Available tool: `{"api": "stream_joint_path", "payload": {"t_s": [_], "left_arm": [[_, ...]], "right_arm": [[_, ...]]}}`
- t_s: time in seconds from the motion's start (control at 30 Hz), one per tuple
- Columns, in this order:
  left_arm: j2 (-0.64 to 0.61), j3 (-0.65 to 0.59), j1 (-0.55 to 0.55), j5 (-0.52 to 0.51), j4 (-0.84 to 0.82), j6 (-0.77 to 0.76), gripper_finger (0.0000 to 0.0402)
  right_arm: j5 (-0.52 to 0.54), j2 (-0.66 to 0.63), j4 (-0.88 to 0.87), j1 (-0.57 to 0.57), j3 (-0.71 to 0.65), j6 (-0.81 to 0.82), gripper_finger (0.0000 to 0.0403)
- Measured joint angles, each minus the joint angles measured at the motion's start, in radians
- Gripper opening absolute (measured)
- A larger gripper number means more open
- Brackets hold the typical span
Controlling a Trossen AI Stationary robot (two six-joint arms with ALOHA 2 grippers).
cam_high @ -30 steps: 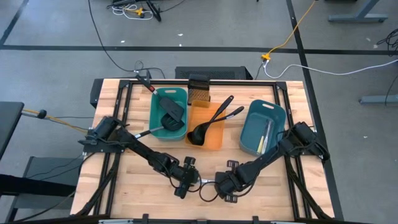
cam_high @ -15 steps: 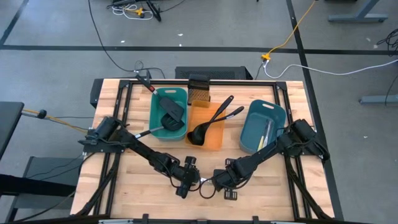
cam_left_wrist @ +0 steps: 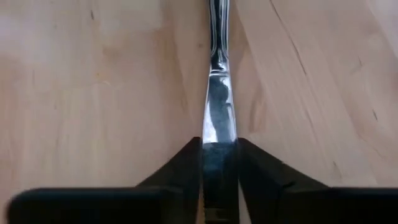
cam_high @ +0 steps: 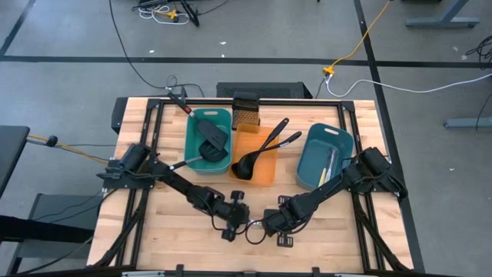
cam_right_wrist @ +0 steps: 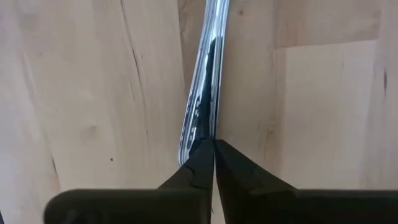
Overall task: Pick & Place Kitchen Items
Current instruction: Put the silver table knife into the blue bin
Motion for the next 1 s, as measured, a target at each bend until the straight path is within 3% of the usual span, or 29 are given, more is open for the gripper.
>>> {"api": "stream_joint_path", "payload": {"t_s": [0.17, 0.27, 0.63, 1.0], "left_arm": [[0.002, 0.0, 0.011, 0.026, 0.013, -0.022, 0.0029], [0.008, 0.001, 0.013, 0.041, 0.021, -0.02, 0.0006], [0.01, 0.002, 0.015, 0.058, 0.022, -0.021, 0.0008], [0.01, 0.002, 0.015, 0.067, 0.024, -0.021, 0.0008]], "right_arm": [[0.022, -0.002, 0.005, 0.001, 0.001, 0.006, 0.0022], [0.025, -0.002, 0.006, 0.001, 0.001, 0.004, 0.0022], [0.056, -0.005, 0.011, 0.011, 0.002, -0.034, 0.0023], [0.03, -0.037, -0.065, 0.087, 0.002, 0.054, 0.0023]]}}
